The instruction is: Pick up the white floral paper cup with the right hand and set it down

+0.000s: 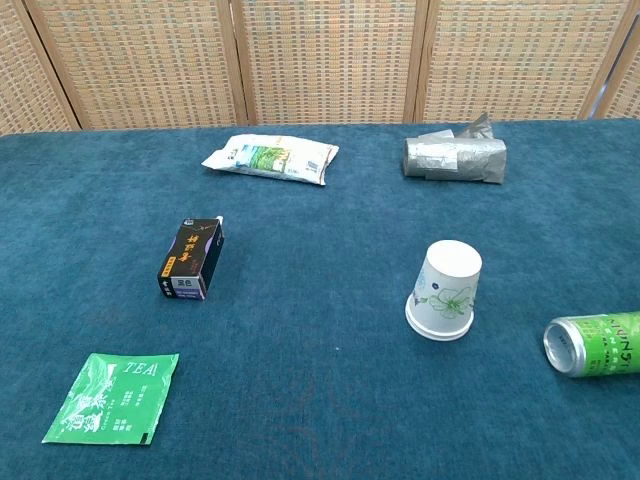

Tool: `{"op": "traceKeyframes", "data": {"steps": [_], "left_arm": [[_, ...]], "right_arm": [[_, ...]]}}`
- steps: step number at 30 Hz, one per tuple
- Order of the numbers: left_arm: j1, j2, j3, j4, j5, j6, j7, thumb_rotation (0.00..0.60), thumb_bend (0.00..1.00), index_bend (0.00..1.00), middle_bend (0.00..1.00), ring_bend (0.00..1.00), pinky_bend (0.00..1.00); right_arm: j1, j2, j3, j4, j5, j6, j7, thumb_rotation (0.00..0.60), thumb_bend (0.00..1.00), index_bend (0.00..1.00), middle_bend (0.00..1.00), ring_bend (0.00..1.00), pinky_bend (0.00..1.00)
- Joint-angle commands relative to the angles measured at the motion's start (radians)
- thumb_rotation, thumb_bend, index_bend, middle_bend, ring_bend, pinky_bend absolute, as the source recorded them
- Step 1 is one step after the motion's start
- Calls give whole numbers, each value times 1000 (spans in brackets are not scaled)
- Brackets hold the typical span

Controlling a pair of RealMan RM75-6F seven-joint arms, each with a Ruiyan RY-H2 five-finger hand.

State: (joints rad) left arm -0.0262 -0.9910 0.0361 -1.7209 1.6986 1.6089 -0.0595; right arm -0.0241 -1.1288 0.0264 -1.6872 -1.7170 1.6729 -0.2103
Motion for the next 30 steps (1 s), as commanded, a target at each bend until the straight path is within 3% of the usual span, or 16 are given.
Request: {"op": "traceKeyframes", "data": {"steps": [1, 5, 7, 9, 12, 14, 20, 23, 30], "left_arm": [[-2, 0, -1, 0, -5, -5, 0, 600, 0, 0, 0, 0, 0], [-6, 2, -7, -5, -19, -14, 0, 600, 0, 0, 0, 0, 0], [-7, 1, -10, -7, -22, -14, 4, 600, 0, 0, 0, 0, 0], [-9, 1, -11, -9, -25, -19, 10, 600, 0, 0, 0, 0, 0], [-14, 0, -16, -13, -39, -30, 15, 600, 0, 0, 0, 0, 0], [-18, -2, -21, -17, -49, -39, 20, 600, 0, 0, 0, 0, 0], [-28, 1, -27, -20, -74, -63, 18, 600, 0, 0, 0, 0, 0], [-38, 4, -33, -17, -97, -88, 8, 600, 0, 0, 0, 0, 0], [-49, 7, -33, -17, -109, -113, 3, 600, 0, 0, 0, 0, 0]], "right_arm": [[2, 0, 0, 4, -1, -3, 3, 600, 0, 0, 0, 0, 0], [20, -9, -2, 19, -22, -15, 43, 600, 0, 0, 0, 0, 0], [65, -31, 22, 47, -59, -28, 80, 600, 0, 4, 0, 0, 0], [117, -43, 38, 68, -74, -79, 99, 600, 0, 31, 0, 0, 0], [194, -17, 47, 10, -46, -206, 166, 600, 0, 89, 0, 0, 0], [277, 0, 77, -50, 29, -347, 254, 600, 0, 137, 0, 0, 0], [418, -26, 146, -110, 236, -591, 250, 600, 0, 293, 0, 0, 0], [466, -69, 168, -116, 341, -657, 173, 600, 5, 339, 0, 0, 0], [541, -153, 196, -118, 540, -721, 44, 600, 53, 345, 0, 0, 0]]}}
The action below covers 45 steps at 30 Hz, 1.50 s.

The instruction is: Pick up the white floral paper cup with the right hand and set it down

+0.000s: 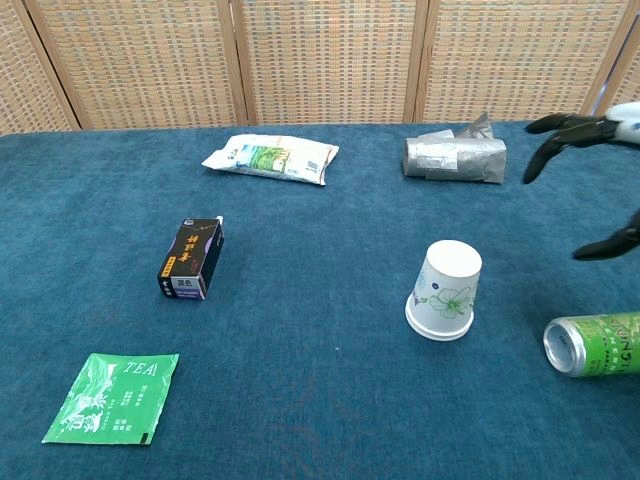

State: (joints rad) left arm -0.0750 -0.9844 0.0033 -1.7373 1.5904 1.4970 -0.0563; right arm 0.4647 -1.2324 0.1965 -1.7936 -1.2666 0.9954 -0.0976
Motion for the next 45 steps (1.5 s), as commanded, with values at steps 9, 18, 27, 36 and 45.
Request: {"op": "traceKeyframes", "data": {"steps": [9, 18, 27, 36, 45], "left_arm": [[-4, 7, -1, -1, -11, -10, -11, 600, 0, 0, 0, 0, 0], [-3, 11, -1, 1, -12, -6, -21, 600, 0, 0, 0, 0, 0], [-4, 13, -4, 1, -19, -8, -29, 600, 0, 0, 0, 0, 0], [-7, 12, -8, 1, -31, -15, -22, 600, 0, 0, 0, 0, 0], [-7, 8, -9, -3, -34, -14, -11, 600, 0, 0, 0, 0, 0]], "right_arm": [[134, -114, 28, -51, 299, -70, -193, 600, 67, 345, 0, 0, 0], [184, -165, 10, -31, 397, -46, -257, 600, 114, 345, 0, 0, 0], [220, -196, -5, -6, 439, -25, -294, 600, 189, 345, 0, 0, 0], [236, -193, -9, 2, 467, -19, -295, 600, 267, 406, 0, 0, 0], [246, -183, -16, 0, 475, -22, -287, 600, 304, 441, 0, 0, 0]]}}
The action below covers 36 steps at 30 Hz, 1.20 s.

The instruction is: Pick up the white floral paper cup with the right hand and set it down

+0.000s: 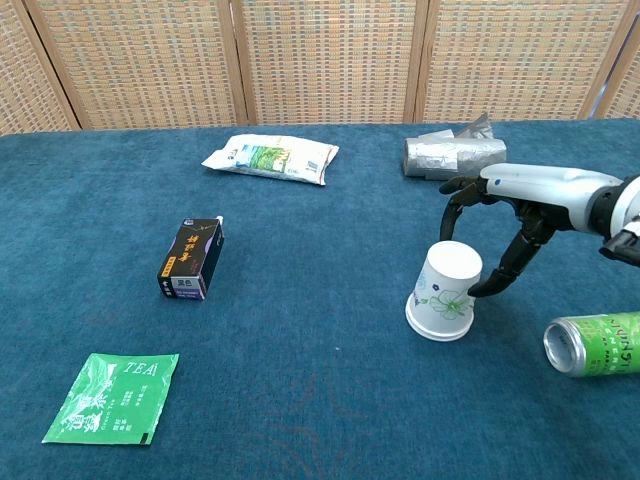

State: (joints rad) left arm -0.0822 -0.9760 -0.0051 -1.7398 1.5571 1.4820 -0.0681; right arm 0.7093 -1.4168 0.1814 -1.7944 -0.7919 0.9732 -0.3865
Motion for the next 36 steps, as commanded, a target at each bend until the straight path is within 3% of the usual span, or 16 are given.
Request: {"op": "traceKeyframes", "data": {"steps": [1, 36], "left_arm": [[1, -1, 0, 0, -1, 1, 1, 600, 0, 0, 0, 0, 0], [0, 0, 2, -5, -1, -4, 7, 600, 0, 0, 0, 0, 0]], "right_arm": [[2, 2, -2, 1, 0, 0, 3, 600, 316, 442, 0, 0, 0], [-10, 48, -4, -77, -98, 34, 93, 600, 341, 450, 0, 0, 0]]}}
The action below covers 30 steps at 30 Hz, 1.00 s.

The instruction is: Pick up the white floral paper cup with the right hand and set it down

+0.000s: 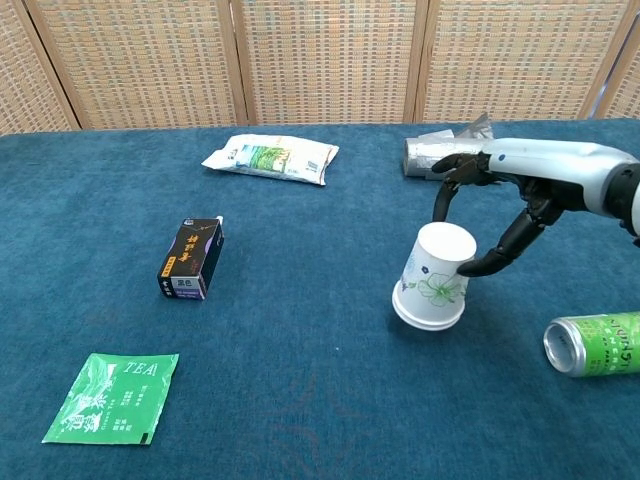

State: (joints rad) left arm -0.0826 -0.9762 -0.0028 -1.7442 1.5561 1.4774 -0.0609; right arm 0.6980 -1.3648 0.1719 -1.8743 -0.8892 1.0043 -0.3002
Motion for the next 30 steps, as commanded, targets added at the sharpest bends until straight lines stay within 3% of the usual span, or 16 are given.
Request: {"op": "traceKeyframes", "data": {"steps": [1, 30], "left_arm": [[0, 0, 0, -1, 0, 1, 0, 600, 0, 0, 0, 0, 0], [1, 15, 0, 3, 3, 5, -33, 600, 0, 0, 0, 0, 0]], "right_arm": [[2, -4, 6, 4, -1, 4, 7, 600, 341, 450, 0, 0, 0], [19, 32, 35, -67, 37, 34, -5, 600, 341, 450, 0, 0, 0]]}}
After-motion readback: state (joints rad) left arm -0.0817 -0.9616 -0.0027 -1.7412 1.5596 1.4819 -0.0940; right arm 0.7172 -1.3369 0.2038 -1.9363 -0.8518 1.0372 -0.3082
